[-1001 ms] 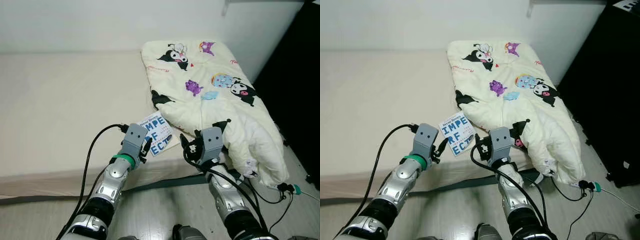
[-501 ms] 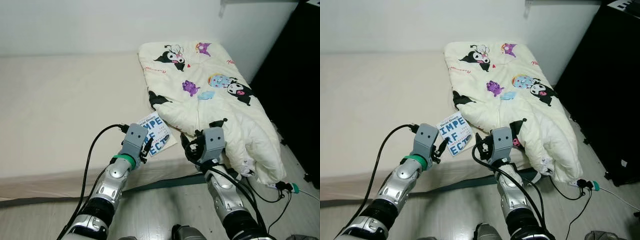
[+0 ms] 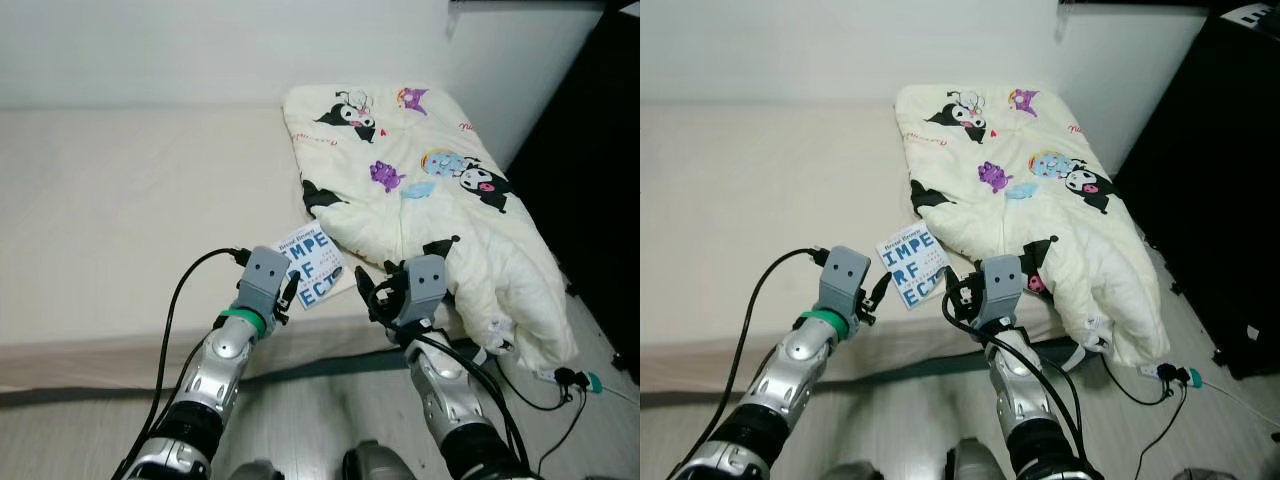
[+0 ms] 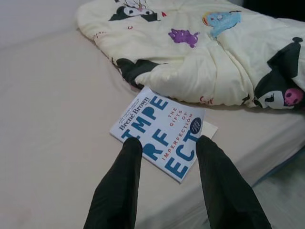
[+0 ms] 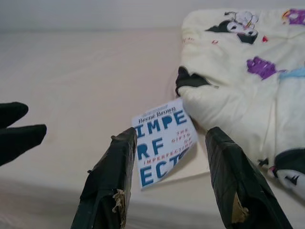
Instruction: Clean up the room
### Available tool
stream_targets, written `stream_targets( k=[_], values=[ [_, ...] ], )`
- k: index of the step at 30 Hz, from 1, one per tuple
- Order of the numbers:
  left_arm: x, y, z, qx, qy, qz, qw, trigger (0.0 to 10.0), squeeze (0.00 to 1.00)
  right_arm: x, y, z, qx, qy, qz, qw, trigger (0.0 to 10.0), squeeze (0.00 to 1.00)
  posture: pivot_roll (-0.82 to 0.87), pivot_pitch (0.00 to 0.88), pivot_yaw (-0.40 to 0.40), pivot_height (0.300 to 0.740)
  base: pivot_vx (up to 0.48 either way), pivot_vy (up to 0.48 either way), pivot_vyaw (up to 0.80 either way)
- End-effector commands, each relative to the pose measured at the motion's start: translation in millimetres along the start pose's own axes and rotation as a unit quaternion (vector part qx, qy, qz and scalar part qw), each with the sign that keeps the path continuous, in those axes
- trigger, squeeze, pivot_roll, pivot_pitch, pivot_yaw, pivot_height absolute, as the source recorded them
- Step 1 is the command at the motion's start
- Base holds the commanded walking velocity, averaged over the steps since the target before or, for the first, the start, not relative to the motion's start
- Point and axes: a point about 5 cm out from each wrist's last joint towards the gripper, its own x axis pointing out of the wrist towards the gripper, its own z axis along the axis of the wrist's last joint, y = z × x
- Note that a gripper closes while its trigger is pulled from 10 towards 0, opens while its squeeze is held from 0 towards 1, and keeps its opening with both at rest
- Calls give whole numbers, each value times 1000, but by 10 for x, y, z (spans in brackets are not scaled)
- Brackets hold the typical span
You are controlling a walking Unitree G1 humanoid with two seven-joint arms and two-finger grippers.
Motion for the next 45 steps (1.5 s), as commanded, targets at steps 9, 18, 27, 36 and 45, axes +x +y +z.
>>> stream_targets(
  k=[9,18,27,36,45],
  values=[
    [-80,45,-59,1,16,1,1000,10000,0,47,10,-1,27,11,5,1000,10000,0,0,62,33,575,0,0,0],
    [-133,70,-31,8,16,3,1000,10000,0,190,64,100,75,4,30,997,10000,0,15,117,45,535,0,0,0],
    [-158,50,18,11,10,0,1000,10000,0,294,-38,190,135,-6,0,991,10000,0,32,137,37,520,0,0,0],
    [-192,46,188,17,-11,-2,1000,10000,0,421,-267,309,277,-23,-46,959,10000,0,80,184,49,520,0,0,0],
    [-327,118,216,26,-6,3,1000,10000,0,445,-261,238,398,-26,-72,914,10000,1000,140,249,78,520,0,0,0]
  ],
)
